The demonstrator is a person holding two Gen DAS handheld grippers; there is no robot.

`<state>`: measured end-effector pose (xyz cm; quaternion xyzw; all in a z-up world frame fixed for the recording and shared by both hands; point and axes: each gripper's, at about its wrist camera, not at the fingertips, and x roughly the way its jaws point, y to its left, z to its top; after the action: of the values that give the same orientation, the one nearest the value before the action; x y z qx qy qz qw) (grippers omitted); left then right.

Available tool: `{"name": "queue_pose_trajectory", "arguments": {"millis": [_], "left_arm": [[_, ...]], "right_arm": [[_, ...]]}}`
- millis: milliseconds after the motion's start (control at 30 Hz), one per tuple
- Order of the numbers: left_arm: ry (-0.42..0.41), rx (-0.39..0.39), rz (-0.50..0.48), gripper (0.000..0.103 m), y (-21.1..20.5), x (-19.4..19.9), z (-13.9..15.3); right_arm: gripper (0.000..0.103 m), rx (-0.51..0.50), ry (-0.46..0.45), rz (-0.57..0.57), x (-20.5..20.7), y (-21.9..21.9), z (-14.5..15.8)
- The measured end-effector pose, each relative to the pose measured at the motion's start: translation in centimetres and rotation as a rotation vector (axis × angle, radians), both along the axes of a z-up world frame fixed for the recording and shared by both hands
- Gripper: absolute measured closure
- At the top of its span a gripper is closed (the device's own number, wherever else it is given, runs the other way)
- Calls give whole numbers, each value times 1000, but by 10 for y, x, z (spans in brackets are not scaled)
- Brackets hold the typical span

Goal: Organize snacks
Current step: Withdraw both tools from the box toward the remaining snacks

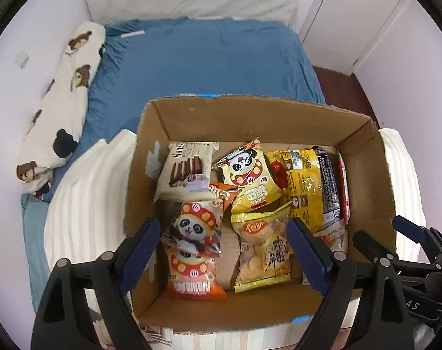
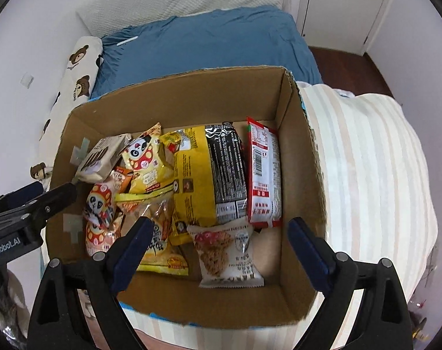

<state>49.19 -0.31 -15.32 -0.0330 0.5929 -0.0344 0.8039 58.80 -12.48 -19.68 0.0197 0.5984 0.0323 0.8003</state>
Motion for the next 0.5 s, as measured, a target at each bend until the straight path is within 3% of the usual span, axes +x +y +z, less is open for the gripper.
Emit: {"name": "queue_pose_trajectory", "arguments": {"millis": [500], "left_arm": [[-218, 33, 19, 14, 7, -99, 50]], "right_arm": [[7, -6, -166, 20, -91, 8, 51]]}}
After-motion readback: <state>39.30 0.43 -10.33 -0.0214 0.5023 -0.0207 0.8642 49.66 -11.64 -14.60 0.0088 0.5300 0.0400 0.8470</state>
